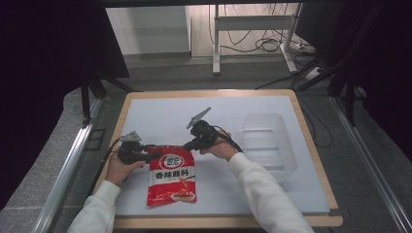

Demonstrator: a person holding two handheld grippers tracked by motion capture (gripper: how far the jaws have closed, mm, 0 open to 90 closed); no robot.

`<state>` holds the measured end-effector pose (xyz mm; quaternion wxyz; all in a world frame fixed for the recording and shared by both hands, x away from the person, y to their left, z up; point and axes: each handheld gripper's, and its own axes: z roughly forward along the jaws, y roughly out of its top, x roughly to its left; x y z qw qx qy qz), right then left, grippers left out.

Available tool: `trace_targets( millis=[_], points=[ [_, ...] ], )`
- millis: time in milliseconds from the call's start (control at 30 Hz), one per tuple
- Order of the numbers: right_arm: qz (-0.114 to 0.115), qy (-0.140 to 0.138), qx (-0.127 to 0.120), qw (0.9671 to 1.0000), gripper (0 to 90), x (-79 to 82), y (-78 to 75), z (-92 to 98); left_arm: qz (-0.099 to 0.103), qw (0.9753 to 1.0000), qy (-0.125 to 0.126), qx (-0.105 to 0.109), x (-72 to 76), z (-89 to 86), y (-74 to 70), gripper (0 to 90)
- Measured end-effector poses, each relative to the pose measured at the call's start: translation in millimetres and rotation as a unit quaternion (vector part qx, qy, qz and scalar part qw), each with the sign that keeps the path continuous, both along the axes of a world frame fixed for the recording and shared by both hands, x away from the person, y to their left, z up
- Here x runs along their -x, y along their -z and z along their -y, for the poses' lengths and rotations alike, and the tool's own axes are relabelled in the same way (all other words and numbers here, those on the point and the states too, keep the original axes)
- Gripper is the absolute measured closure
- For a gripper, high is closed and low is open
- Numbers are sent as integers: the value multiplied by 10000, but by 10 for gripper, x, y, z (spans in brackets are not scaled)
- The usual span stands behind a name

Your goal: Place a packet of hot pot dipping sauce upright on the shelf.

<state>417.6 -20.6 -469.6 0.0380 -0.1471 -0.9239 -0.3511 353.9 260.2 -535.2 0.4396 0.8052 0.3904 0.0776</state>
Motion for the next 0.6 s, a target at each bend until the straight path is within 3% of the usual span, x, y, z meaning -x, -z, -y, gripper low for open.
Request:
trace_targets(
  millis=[33, 133, 167, 333, 533, 600],
  points=[
    [-1, -7, 20, 10000, 888, 2, 3, 2, 35, 10000, 9, -36, 11, -4, -7, 543],
    [10, 17, 13, 10000, 888, 8, 15, 8, 68, 10000, 42, -49, 64, -15, -32, 695],
    [23, 25, 29, 10000, 887, 15, 18, 16, 172, 9996, 157, -174, 110, -4, -49, 747],
    [23, 60, 23, 10000, 885, 30, 24, 48, 371, 9981, 380, -296, 210, 23, -79, 871],
    [85, 39, 86, 9999, 850, 45, 17, 44, 420, 9973, 501, -324, 226, 25, -81, 892],
    [134, 150, 96, 9998, 696, 27, 7, 38, 448, 9971, 534, -313, 229, 28, -83, 892]
  ],
)
